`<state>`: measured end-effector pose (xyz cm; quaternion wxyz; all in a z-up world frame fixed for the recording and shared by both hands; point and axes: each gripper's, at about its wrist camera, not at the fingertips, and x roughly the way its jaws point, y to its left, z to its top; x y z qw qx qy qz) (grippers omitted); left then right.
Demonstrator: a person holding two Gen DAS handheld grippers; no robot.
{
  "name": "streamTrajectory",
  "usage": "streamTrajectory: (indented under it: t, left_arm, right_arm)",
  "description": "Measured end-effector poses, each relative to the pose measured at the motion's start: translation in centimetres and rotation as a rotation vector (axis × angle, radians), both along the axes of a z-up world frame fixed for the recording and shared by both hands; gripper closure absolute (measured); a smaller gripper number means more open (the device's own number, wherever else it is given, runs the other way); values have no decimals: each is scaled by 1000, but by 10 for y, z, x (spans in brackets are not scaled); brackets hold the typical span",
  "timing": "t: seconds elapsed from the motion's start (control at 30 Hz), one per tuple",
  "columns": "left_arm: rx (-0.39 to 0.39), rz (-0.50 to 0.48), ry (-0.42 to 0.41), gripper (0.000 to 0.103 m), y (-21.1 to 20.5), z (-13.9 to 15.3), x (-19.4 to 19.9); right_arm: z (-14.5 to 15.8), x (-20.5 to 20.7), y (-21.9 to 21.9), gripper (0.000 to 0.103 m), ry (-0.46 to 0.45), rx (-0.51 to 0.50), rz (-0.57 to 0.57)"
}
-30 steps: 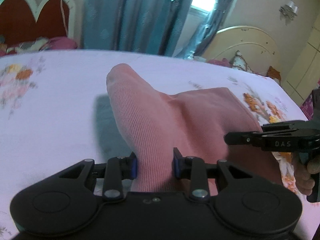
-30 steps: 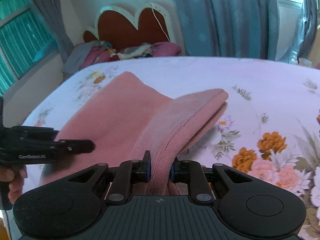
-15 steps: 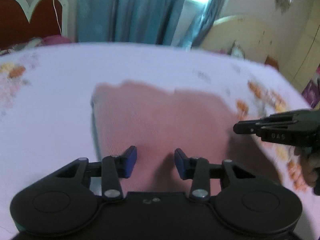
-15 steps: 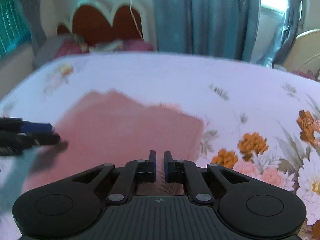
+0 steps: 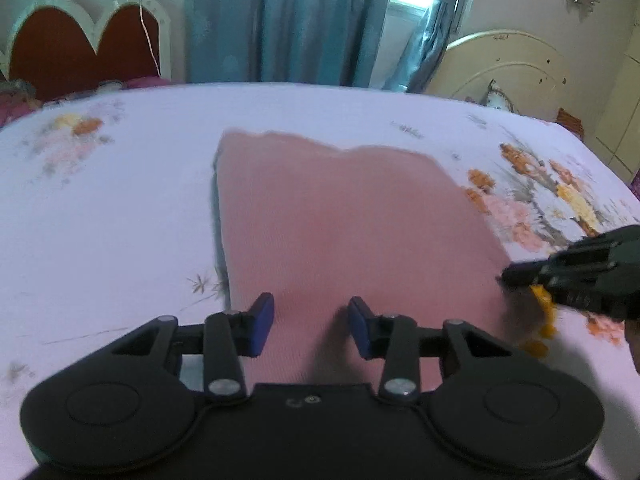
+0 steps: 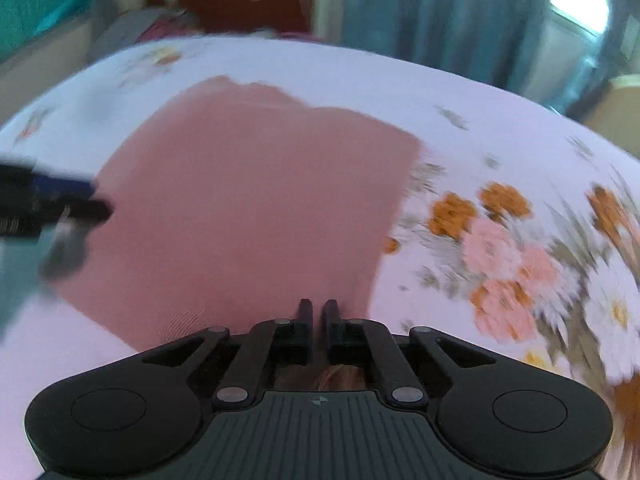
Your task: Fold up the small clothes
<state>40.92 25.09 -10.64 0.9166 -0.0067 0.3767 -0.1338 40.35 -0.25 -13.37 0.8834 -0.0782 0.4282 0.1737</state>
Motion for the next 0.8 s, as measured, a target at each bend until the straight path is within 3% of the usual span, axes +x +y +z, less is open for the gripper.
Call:
streamTrajectory:
  t: [0.1,0.13,0.17,0.2,0.23,0.3,0.4,0.8]
  left_arm:
    - [5,12,-58,66,-9,23,-40]
    - [3,18,-80,57,-13,32,-55]
    - [7,35,-104,26,-18,41,-72]
    - [21,72,-146,3,-23,48,-87]
    - [40,120,-211,0,-30,54,-104]
    - [51,140,-211,0,-39,60,-128]
    - [-9,169,-187,0,-43,70,-156]
    - [-14,197,-255,0,-60,98,-239]
  right_arm:
    - [36,-36,-10,100,-93,89,-7]
    - [48,-47,-16,99,-110,116,-17]
    - [58,-61,-20,98,-121,139,-28]
    - [69,-77,-27,63,-136,164,-40]
    - [77,-88,-30,4,-158,165,-67]
    - [89,-123,-39,0,-279,135,-172]
    - [102,-153,-47,0,-256,139,-188]
    - [122,-232,-37,0,-330,136,-177]
